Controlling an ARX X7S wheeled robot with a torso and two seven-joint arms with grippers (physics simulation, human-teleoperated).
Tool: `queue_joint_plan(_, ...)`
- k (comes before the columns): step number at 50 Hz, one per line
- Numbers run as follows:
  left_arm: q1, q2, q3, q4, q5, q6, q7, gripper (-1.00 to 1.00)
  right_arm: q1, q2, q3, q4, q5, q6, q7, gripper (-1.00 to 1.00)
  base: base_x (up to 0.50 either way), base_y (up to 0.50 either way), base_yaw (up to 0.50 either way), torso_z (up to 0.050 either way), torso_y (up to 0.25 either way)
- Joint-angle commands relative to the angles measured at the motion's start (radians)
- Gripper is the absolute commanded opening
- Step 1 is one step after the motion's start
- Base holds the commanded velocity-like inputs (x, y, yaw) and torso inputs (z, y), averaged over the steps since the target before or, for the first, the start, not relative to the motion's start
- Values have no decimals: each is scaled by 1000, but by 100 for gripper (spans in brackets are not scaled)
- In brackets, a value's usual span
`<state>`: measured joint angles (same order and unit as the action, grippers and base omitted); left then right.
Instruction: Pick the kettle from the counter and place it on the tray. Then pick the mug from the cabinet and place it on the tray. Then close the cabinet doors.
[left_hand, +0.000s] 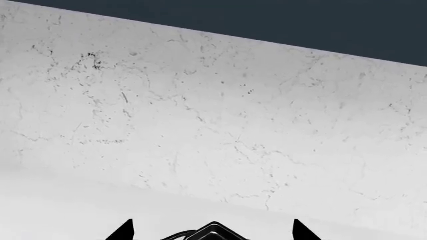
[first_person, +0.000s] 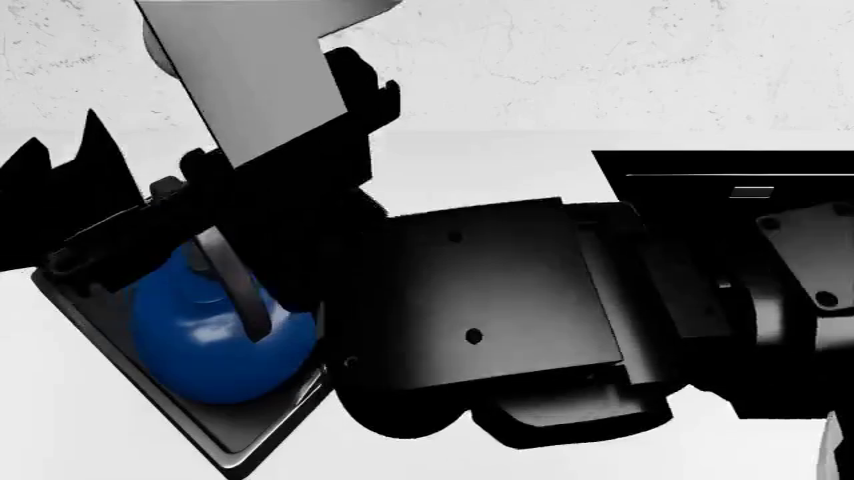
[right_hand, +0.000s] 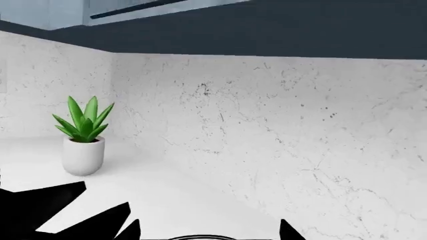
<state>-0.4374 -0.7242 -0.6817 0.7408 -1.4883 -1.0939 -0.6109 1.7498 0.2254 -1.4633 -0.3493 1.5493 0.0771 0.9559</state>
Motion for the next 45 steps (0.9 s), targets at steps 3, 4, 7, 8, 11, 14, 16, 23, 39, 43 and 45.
queue_joint_plan(3, -28, -46, -17, 14, -112, 12, -78, 100, 193, 257, 142, -216, 93, 37, 120, 100, 0, 0, 0, 0, 0)
queue_joint_plan(4, -32, -52, -19, 17, -127, 15, -87, 100, 199, 292, 153, -234, 99, 36, 126, 100, 0, 0, 0, 0, 0)
queue_joint_plan(7, -51, -66, -32, 37, -176, 35, -111, 100, 217, 402, 165, -302, 93, 55, 186, 100, 0, 0, 0, 0, 0)
queue_joint_plan(8, -56, -70, -37, 46, -192, 42, -118, 100, 219, 435, 167, -326, 90, 60, 204, 100, 0, 0, 0, 0, 0)
queue_joint_plan(11, -94, -103, -36, 71, -260, 77, -172, 100, 223, 524, 167, -410, 71, 81, 281, 100, 0, 0, 0, 0, 0)
queue_joint_plan(14, -218, -183, -41, 163, -380, 203, -318, 100, 142, 743, 138, -668, -54, 122, 497, 100, 0, 0, 0, 0, 0)
queue_joint_plan(16, -284, -221, -16, 192, -414, 259, -376, 100, 157, 850, -3, -698, -176, 58, 514, 100, 0, 0, 0, 0, 0)
queue_joint_plan(23, -367, -249, 29, 224, -412, 313, -435, 100, 606, 930, -799, -698, -465, -269, 603, 100, 0, 0, 0, 0, 0)
queue_joint_plan(39, -482, -341, 18, 271, -437, 373, -502, 100, 606, 1045, -861, -698, -577, -271, 596, 100, 0, 0, 0, 0, 0)
queue_joint_plan(43, -505, -352, 39, 277, -443, 387, -512, 100, 606, 1071, -877, -698, -591, -277, 584, 100, 0, 0, 0, 0, 0)
queue_joint_plan(45, -502, -347, 38, 280, -444, 383, -510, 100, 606, 1073, -897, -698, -608, -286, 591, 100, 0, 0, 0, 0, 0)
